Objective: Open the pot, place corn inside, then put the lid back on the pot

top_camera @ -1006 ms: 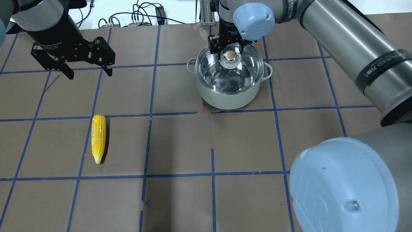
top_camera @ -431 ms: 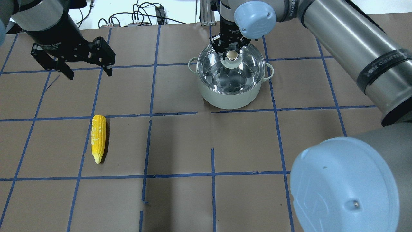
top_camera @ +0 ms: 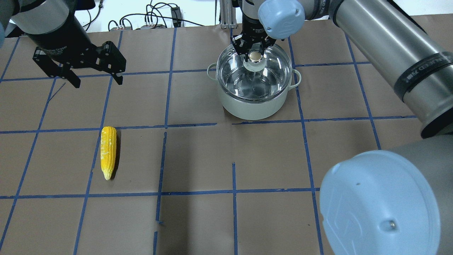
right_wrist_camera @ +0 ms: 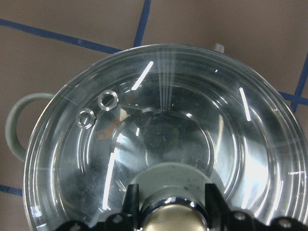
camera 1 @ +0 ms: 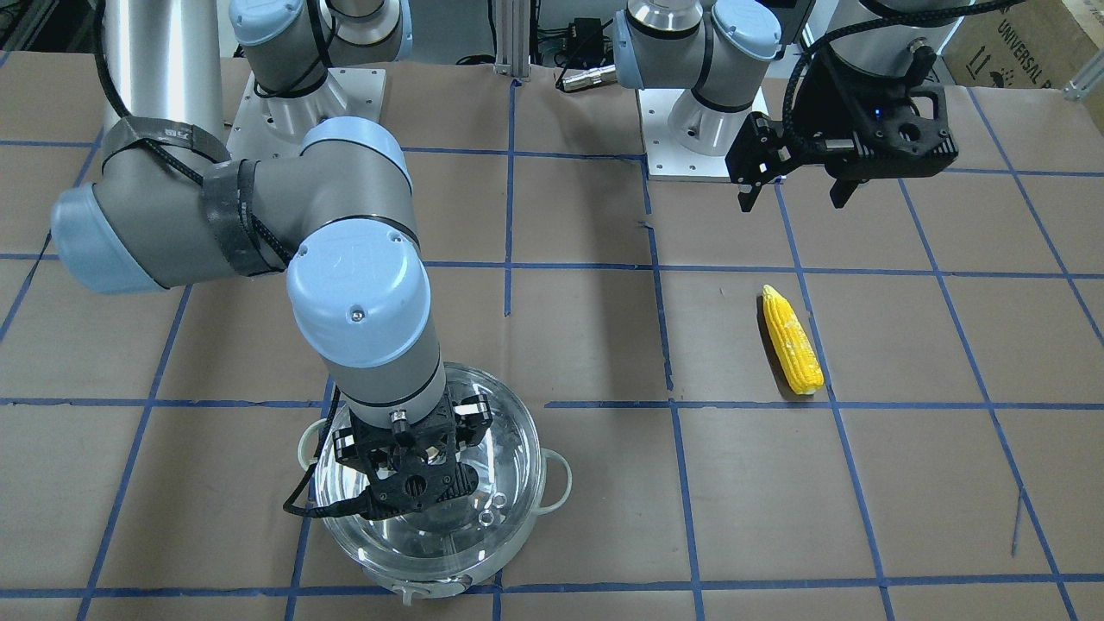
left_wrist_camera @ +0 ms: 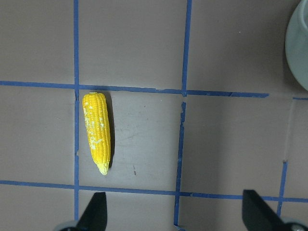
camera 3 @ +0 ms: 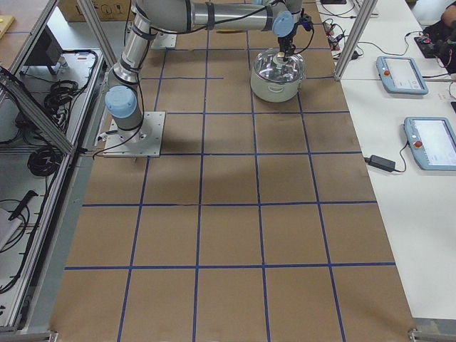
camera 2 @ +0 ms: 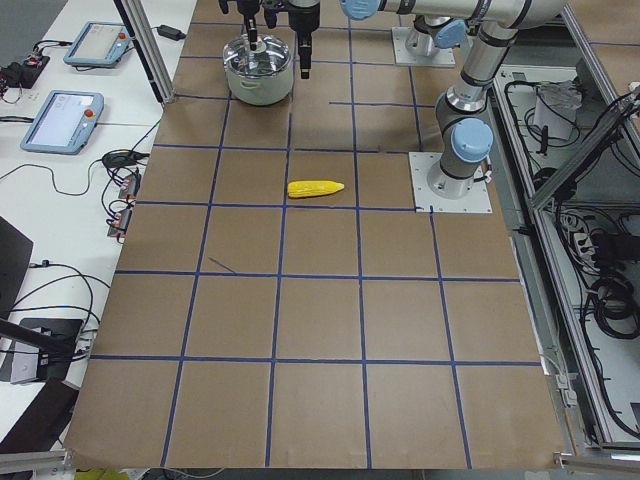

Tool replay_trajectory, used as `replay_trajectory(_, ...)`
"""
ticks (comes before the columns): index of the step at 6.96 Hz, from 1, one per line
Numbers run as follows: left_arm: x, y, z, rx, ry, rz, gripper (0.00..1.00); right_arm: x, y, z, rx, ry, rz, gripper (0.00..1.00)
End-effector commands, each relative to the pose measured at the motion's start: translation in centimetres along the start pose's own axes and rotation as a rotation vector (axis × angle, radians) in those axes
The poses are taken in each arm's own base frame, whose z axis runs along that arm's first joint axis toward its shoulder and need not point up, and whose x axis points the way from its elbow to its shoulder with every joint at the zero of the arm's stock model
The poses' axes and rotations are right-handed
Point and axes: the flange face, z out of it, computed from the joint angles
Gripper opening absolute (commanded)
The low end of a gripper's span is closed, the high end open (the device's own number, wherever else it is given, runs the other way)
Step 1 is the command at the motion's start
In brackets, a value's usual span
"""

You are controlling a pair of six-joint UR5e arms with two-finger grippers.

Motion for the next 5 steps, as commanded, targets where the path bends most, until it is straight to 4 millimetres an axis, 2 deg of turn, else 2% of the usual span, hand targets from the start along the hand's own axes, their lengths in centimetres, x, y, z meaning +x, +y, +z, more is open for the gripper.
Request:
replay_trajectory(1, -0.1, 0.4, -0.1, -0.005, 0.007, 0.002, 1.00, 1.6, -0.6, -3.2, -0.008, 0.001, -0.034, 0.15)
replay_trajectory(2, -0.6, -0.7, 1.6, -0.037, 0.008, 0.027, 1.00, 3.9, -0.8, -4.6, -0.017, 0.003, -0.063, 0.14)
replay_trajectory(3, -3.0, -3.0, 5.4, -0.097, 0.013, 0.017, 1.00, 6.5, -1.2, -6.0, -0.007, 0.006, -0.068, 0.13)
replay_trajectory(4, -7.0, -4.8, 8.7, -0.141, 0.027, -0.003, 1.00, 9.3, -1.4, -6.9, -0.002, 0.009, -0.075, 0.13)
replay_trajectory(5, -10.2, -5.6, 12.6, -0.194, 0.050, 0.038, 1.00, 12.4, -1.6, -7.3, 0.006, 0.012, -0.071, 0.11)
